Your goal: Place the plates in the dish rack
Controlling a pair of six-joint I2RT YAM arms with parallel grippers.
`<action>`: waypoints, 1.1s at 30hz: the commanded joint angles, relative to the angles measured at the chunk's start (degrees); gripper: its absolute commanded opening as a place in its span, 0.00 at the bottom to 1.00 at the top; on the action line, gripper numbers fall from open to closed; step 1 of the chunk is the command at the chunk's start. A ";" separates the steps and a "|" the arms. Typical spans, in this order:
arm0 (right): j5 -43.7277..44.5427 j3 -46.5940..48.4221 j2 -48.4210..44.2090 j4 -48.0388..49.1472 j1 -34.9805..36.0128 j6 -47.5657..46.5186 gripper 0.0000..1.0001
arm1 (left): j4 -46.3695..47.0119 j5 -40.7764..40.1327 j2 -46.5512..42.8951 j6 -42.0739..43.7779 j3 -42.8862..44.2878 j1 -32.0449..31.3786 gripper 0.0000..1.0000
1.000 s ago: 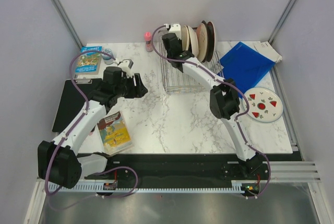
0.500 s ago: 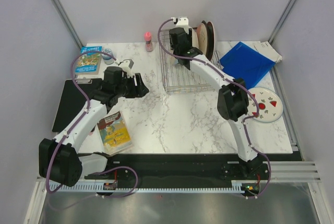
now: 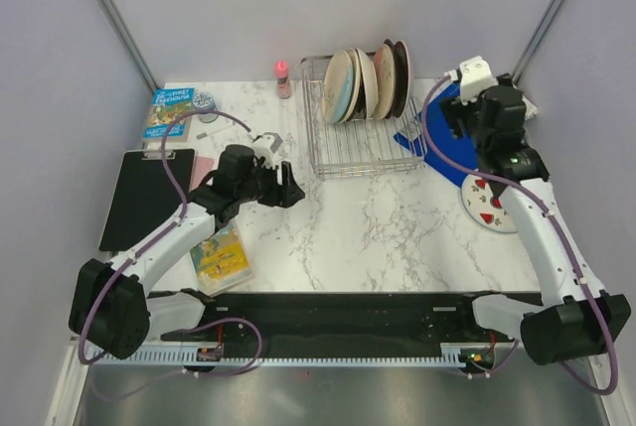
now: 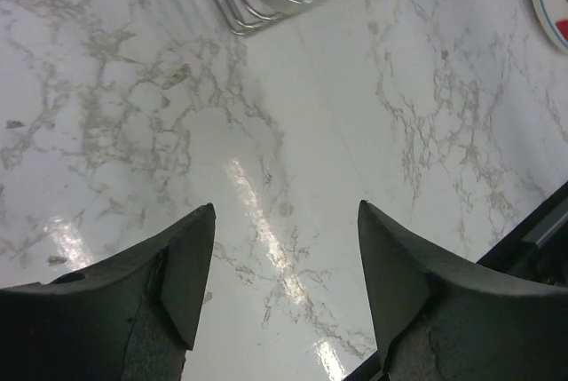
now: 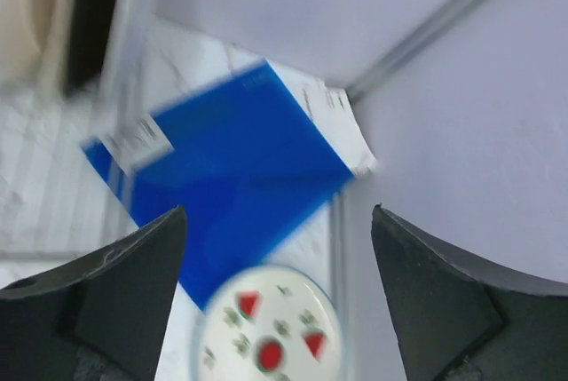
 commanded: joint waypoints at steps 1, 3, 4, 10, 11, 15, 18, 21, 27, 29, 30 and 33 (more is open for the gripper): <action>-15.64 -5.25 -0.75 -19.11 -10.28 -13.26 0.89 | 6.19 1.24 -1.51 8.45 -1.74 -7.18 0.72; -20.04 -7.88 -0.41 -23.25 -17.65 -15.02 0.89 | 6.10 1.42 -0.28 10.39 -1.92 -10.00 0.71; -23.54 -8.85 0.73 -23.88 -19.60 -15.98 0.89 | 6.19 1.42 -0.02 12.05 -1.92 -10.89 0.69; -27.88 -13.87 8.98 -25.73 -29.37 -26.79 0.64 | 6.02 5.19 3.06 9.71 -1.75 -12.57 0.14; -28.67 -14.22 9.78 -25.81 -31.03 -27.59 0.59 | 5.93 5.20 3.23 9.26 -1.75 -12.57 0.09; -29.20 -15.71 13.13 -25.55 -32.45 -34.51 0.31 | 5.49 4.32 4.73 8.73 -1.83 -12.57 0.02; -29.12 -17.03 15.06 -25.20 -32.63 -37.25 0.30 | 5.14 3.53 5.96 8.20 -1.66 -12.57 0.07; -29.47 -18.00 17.69 -24.76 -32.63 -40.24 0.30 | 4.09 1.95 6.92 7.59 -1.04 -12.30 0.29; -28.50 -18.09 24.37 -26.77 -32.45 -46.22 0.30 | 1.97 -1.04 8.60 6.36 0.36 -9.50 0.66; -28.67 -18.52 24.82 -29.23 -31.76 -49.81 0.31 | 2.06 -1.13 8.69 5.48 0.10 -8.88 0.70; -28.85 -18.88 24.56 -30.37 -31.32 -51.66 0.32 | 1.97 -1.13 8.60 5.21 -0.07 -8.53 0.71; -28.59 -20.98 22.54 -33.37 -27.37 -54.75 0.34 | 2.59 -1.13 8.60 4.51 -0.95 -7.91 0.72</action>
